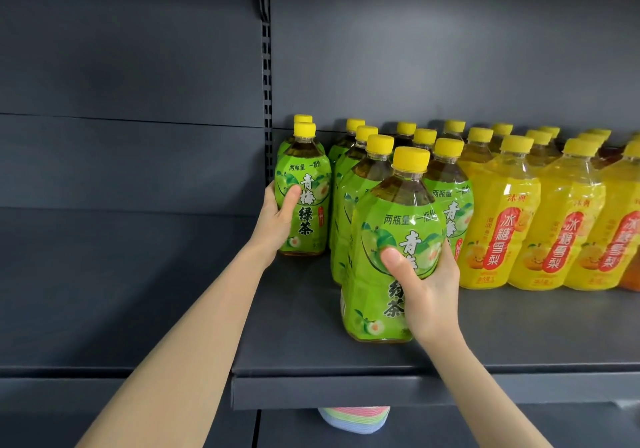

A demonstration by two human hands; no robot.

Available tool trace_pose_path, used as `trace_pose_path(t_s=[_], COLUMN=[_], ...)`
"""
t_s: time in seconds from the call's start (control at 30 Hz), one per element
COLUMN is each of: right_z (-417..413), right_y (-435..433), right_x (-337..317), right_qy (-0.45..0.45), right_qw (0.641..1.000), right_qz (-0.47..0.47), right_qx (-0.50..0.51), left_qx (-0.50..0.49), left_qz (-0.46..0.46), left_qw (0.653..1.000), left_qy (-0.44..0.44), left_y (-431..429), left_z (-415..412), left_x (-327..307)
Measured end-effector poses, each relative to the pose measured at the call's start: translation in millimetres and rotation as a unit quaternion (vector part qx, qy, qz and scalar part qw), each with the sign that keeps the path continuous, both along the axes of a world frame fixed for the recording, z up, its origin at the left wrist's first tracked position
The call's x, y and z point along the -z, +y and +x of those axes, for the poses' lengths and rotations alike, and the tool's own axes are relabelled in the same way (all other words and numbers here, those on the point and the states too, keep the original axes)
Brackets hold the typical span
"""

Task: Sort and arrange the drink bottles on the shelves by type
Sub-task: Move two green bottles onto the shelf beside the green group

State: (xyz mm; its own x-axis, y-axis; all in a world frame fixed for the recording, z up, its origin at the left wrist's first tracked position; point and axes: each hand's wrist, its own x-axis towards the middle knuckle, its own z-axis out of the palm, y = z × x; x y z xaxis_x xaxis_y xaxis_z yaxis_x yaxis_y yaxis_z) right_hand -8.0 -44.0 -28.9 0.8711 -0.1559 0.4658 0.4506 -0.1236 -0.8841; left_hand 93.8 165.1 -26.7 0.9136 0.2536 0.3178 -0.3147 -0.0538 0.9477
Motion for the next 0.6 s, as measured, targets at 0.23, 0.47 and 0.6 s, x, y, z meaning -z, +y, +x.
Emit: trace_pose_path(t_s=[0.23,0.47,0.6], right_z=[-2,-8,-17], right_y=[2,0,2], right_x=[0,-1,-4], right_qy=[0.001,0.005,-0.022], right_qw=[1.0,1.0,1.0], right_qz=[0.006,-0.001,0.006], right_qx=[0.001,-0.021,-0.019], left_qx=[-0.015,-0.095,-0.112], left_qz=[0.003,-0.028,-0.028], left_qw=[1.0,0.994,0.992], left_qy=[-0.005,0.038,-0.049], left_y=[-2,-7,-26], left_z=[0,-30,-85], left_x=[0,-8,-8])
